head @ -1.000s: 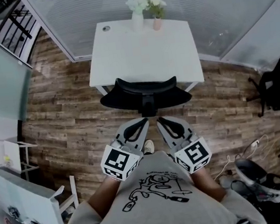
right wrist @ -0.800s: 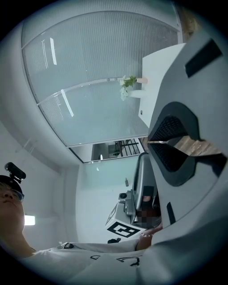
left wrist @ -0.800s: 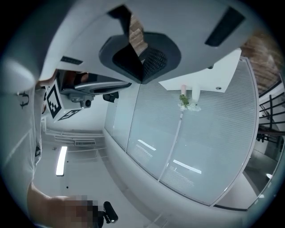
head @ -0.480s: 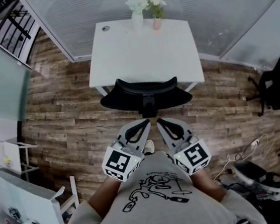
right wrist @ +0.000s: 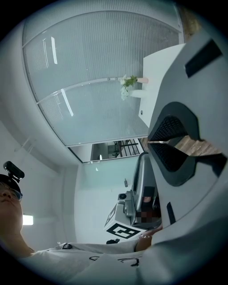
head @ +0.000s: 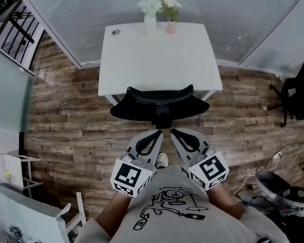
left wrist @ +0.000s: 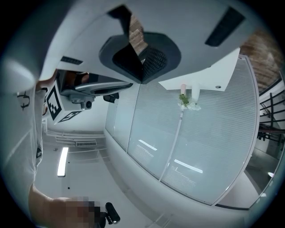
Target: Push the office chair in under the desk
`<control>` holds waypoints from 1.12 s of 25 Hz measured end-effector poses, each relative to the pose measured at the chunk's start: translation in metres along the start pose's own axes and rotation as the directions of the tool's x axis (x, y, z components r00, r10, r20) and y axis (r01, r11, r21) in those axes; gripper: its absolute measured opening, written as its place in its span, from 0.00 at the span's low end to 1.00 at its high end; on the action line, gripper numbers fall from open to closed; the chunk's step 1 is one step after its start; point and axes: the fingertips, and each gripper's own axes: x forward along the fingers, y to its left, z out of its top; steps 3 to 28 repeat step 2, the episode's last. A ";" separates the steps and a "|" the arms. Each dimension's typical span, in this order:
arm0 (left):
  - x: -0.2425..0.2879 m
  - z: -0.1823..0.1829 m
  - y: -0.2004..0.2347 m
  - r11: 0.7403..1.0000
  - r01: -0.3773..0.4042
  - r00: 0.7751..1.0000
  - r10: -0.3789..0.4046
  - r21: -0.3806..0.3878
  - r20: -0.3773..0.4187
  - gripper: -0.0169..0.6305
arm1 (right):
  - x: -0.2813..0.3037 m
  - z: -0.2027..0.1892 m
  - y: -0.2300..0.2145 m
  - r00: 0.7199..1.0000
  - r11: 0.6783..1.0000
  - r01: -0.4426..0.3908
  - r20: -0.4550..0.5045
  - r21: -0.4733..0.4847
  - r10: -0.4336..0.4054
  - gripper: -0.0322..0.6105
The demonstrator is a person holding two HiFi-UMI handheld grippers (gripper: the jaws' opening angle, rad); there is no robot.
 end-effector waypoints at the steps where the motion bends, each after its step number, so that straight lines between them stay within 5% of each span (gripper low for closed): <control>1: -0.001 0.001 0.000 1.000 0.000 1.000 0.000 0.000 0.001 0.03 | 0.000 0.001 0.001 1.000 1.000 0.000 0.003 -0.003 0.000 0.12; 28: -0.002 0.001 0.000 1.000 0.000 1.000 0.000 0.001 0.002 0.03 | 0.000 0.002 0.002 1.000 1.000 -0.001 0.007 -0.005 0.001 0.12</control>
